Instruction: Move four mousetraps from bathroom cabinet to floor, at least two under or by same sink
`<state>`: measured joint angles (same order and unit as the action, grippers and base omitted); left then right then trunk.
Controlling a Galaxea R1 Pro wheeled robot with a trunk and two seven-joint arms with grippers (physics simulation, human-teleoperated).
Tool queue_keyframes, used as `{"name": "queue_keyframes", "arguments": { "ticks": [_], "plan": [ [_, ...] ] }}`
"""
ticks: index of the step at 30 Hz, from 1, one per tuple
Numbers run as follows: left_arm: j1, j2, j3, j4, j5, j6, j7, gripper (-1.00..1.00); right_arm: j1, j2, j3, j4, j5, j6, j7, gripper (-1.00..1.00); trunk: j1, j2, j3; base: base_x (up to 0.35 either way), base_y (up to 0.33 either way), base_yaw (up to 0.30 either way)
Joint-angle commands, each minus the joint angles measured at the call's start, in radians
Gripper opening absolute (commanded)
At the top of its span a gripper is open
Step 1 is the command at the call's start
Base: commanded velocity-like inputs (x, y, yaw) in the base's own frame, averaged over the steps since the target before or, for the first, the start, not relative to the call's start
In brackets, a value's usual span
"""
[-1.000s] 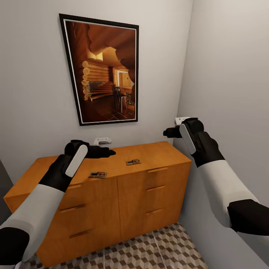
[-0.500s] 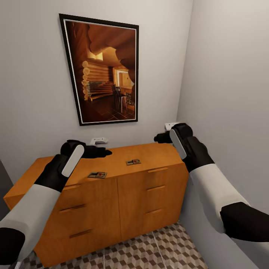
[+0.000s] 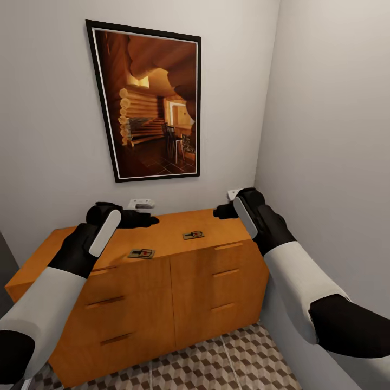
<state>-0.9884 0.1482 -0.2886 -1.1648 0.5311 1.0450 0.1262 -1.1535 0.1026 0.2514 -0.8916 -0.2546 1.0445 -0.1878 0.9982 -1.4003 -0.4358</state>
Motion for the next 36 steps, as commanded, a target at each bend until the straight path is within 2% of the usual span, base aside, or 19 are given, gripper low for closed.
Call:
{"name": "queue_keyframes", "arguments": {
  "ticks": [1,11,21,27,36],
  "plan": [
    [-0.001,0.001,-0.003,-0.005,0.006,0.002,0.01,1.0,-0.001,-0.001,0.002,0.002,-0.01,0.003,-0.01,1.0,0.0,-0.001,-0.001,0.0,0.0,0.0],
    [-0.001,0.018,-0.002,-0.023,-0.008,0.002,0.01,1.0,0.0,-0.006,0.002,0.01,-0.008,0.003,-0.01,1.0,0.0,-0.001,-0.001,0.0,0.0,0.0],
    [-0.001,0.048,0.0,-0.038,-0.03,0.002,0.01,1.0,0.0,-0.001,0.003,0.011,-0.007,0.003,-0.014,1.0,0.0,-0.001,-0.001,0.0,0.0,0.014],
    [-0.001,0.059,0.002,-0.061,-0.033,0.002,0.01,1.0,0.0,0.001,0.003,0.012,-0.01,0.003,-0.014,1.0,0.0,-0.001,-0.001,0.0,0.0,0.187],
    [-0.001,0.06,0.001,-0.07,-0.032,0.002,0.01,1.0,0.0,-0.003,0.003,0.013,-0.009,0.003,-0.014,1.0,0.0,-0.001,-0.001,0.0,0.0,0.267]
  ]
}}
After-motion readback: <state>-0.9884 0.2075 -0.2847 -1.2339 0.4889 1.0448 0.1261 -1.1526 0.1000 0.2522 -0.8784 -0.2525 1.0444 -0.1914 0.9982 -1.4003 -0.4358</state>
